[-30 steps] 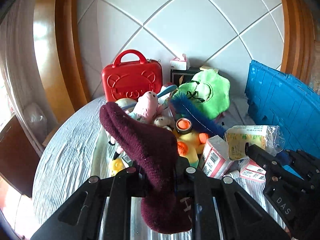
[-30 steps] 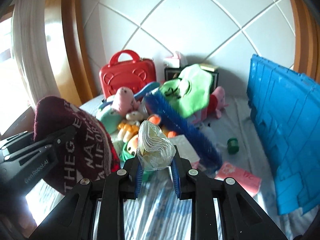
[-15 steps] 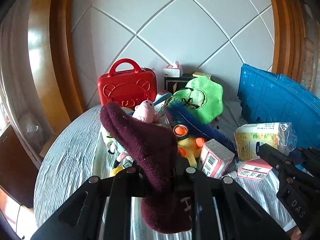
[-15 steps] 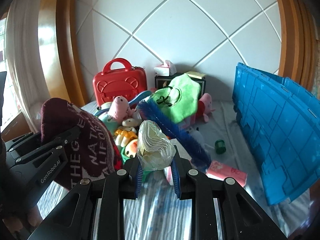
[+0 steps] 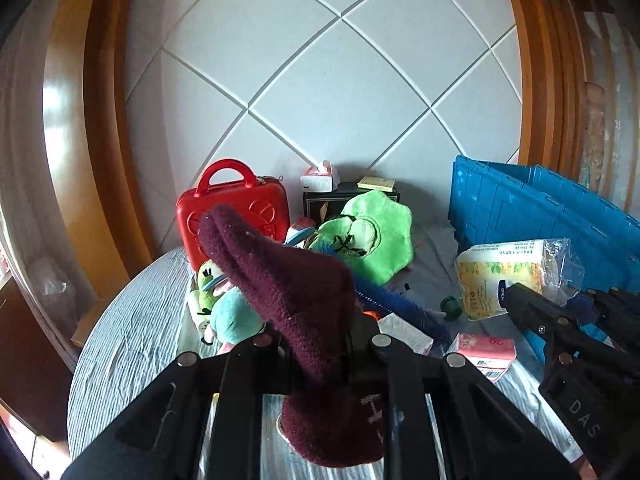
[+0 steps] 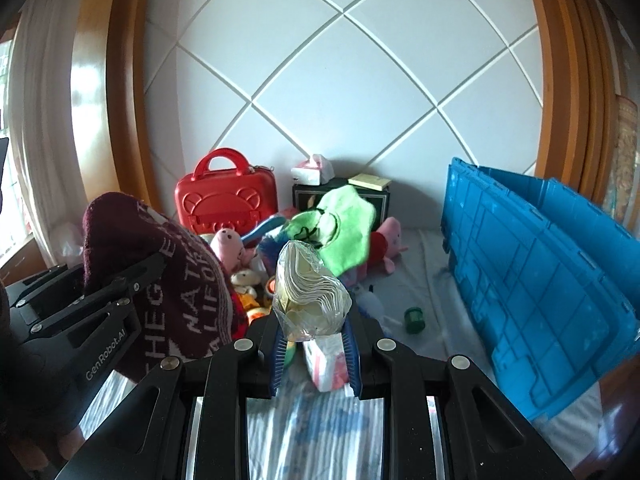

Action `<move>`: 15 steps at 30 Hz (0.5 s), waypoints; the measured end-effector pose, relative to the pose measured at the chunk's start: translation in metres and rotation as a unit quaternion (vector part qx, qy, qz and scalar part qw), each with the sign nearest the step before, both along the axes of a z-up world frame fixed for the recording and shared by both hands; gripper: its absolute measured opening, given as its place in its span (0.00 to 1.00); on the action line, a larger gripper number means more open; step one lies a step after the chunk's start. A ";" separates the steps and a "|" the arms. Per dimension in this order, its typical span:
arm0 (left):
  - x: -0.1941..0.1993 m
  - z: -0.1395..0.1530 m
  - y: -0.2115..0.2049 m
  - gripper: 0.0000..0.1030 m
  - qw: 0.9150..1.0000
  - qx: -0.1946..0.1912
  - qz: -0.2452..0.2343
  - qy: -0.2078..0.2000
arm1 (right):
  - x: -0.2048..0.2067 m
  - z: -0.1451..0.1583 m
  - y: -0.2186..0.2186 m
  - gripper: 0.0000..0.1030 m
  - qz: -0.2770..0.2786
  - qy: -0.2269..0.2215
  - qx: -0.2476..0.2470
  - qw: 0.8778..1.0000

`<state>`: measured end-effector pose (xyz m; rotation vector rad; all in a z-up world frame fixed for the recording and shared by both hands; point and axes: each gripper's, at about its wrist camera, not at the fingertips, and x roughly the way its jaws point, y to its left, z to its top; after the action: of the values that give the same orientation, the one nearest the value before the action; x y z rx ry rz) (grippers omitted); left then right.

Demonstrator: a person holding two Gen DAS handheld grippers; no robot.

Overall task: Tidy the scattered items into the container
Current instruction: 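Carry the beanie and snack with both tools over the blue crate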

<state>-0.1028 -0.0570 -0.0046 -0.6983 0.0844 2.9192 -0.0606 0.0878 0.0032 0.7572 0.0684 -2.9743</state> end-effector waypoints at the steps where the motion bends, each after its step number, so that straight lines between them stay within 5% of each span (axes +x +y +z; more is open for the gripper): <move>1: 0.001 0.004 0.006 0.15 1.000 0.000 -0.004 0.004 | 0.002 0.005 0.005 0.24 -0.003 0.006 0.001 1.000; 9: 0.013 0.037 0.071 0.15 0.999 0.003 -0.035 0.039 | 0.016 0.046 0.070 0.24 -0.036 0.055 0.011 0.998; 15: 0.023 0.066 0.156 0.15 0.996 0.010 -0.041 0.083 | 0.028 0.078 0.161 0.24 -0.056 0.104 0.026 0.993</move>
<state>-0.0798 0.0987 0.0611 -0.4367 0.0976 2.8894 -0.0326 0.2483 0.0812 0.4680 0.1177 -3.1588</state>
